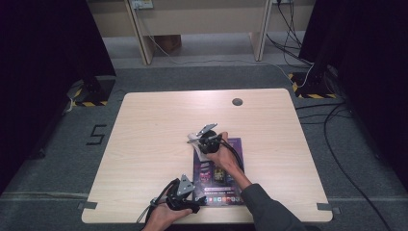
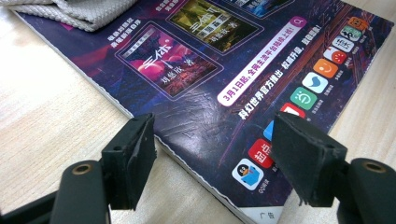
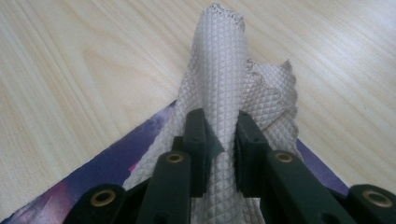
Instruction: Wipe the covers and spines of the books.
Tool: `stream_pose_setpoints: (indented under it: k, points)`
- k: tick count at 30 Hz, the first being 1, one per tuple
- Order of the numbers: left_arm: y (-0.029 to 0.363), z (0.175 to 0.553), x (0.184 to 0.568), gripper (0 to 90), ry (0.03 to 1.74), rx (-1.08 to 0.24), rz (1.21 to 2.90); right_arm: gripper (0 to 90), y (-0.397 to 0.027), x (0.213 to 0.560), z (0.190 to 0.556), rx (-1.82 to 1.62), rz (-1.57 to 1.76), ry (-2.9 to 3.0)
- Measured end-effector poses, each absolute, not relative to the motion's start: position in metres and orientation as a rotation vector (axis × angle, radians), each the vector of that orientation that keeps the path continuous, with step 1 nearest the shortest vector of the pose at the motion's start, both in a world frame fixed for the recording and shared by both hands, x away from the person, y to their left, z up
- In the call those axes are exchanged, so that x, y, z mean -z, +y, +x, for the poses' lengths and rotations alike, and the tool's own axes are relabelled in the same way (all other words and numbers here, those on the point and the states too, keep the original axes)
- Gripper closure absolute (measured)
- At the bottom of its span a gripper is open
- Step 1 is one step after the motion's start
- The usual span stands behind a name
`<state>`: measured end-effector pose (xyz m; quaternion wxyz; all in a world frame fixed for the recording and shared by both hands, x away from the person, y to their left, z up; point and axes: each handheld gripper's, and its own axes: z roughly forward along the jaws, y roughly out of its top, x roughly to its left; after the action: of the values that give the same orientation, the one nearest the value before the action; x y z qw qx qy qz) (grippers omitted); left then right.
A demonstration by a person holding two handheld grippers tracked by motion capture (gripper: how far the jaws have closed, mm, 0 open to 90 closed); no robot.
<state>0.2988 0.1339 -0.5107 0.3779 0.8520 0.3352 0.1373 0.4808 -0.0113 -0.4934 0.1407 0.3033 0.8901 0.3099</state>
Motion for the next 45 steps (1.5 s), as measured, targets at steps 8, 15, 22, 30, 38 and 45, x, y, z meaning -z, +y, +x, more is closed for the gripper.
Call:
stream_pose_setpoints:
  k: [8, 15, 22, 30, 38, 45]
  points:
    - [0.134, 0.299, 0.511, 30.0, 0.860, -0.349, 2.173, 78.2, -0.019, 0.493, 0.490, -0.874, 0.943, 2.536]
    - [0.134, 0.299, 0.511, 30.0, 0.859, -0.346, 2.176, 78.2, -0.008, 0.494, 0.475, -0.915, 0.872, 2.591]
    - [0.134, 0.299, 0.511, 29.9, 0.862, -0.345, 2.170, 77.9, -0.008, 0.494, 0.473, -0.935, 0.844, 2.608]
    - [0.134, 0.299, 0.511, 29.9, 0.860, -0.347, 2.171, 77.7, -0.029, 0.495, 0.483, -0.935, 0.941, 2.562]
    - [0.134, 0.299, 0.511, 30.0, 0.860, -0.349, 2.172, 77.4, -0.026, 0.494, 0.466, -0.962, 0.874, 2.639]
    - [0.134, 0.299, 0.511, 30.0, 0.858, -0.351, 2.171, 62.6, -0.026, 0.493, 0.465, -0.946, 0.847, 2.617]
